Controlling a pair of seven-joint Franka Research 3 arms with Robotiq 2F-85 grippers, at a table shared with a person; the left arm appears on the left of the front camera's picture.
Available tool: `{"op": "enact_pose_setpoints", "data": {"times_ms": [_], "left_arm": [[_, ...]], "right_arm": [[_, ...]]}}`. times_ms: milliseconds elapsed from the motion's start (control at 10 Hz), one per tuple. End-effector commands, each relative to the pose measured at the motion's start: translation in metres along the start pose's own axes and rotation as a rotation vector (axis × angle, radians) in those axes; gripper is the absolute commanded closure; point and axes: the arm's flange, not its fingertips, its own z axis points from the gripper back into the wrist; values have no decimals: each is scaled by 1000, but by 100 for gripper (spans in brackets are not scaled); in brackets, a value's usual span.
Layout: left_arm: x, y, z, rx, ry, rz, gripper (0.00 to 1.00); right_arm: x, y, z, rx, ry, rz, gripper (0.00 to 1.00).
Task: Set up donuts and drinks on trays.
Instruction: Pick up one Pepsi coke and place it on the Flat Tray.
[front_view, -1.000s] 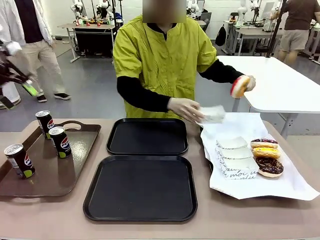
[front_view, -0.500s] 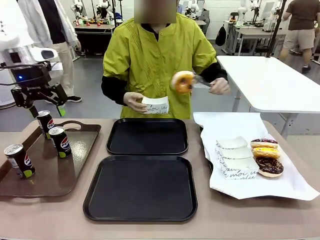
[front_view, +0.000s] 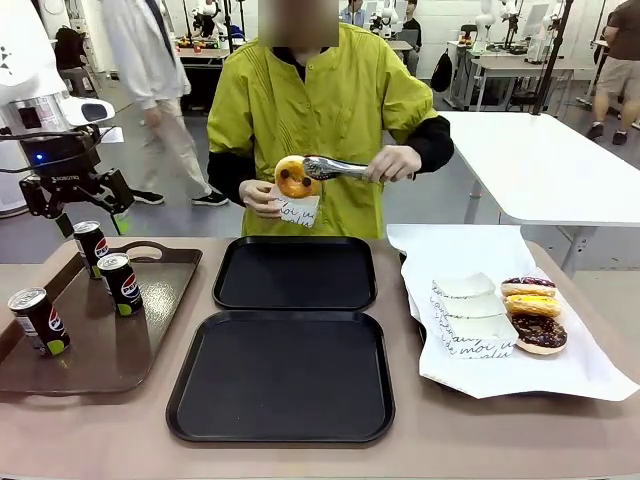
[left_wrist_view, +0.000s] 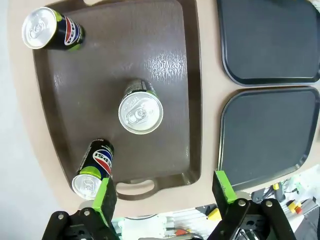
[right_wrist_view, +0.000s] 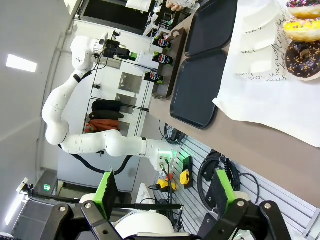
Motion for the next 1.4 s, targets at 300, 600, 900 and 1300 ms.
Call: {"op": "enact_pose_setpoints", "data": {"times_ms": [300, 600, 900, 1300], "left_arm": [[7, -4, -19, 159, -155, -17, 0], [19, 4, -46, 137, -88, -6, 0], [16, 4, -71, 145, -127, 35, 0], [27, 1, -93, 161, -141, 42, 0]], "right_arm": [[0, 2, 0, 10, -2, 14, 0], [0, 2, 0, 10, -2, 14, 0], [0, 2, 0, 10, -2, 14, 0], [0, 2, 0, 10, -2, 14, 0]]}}
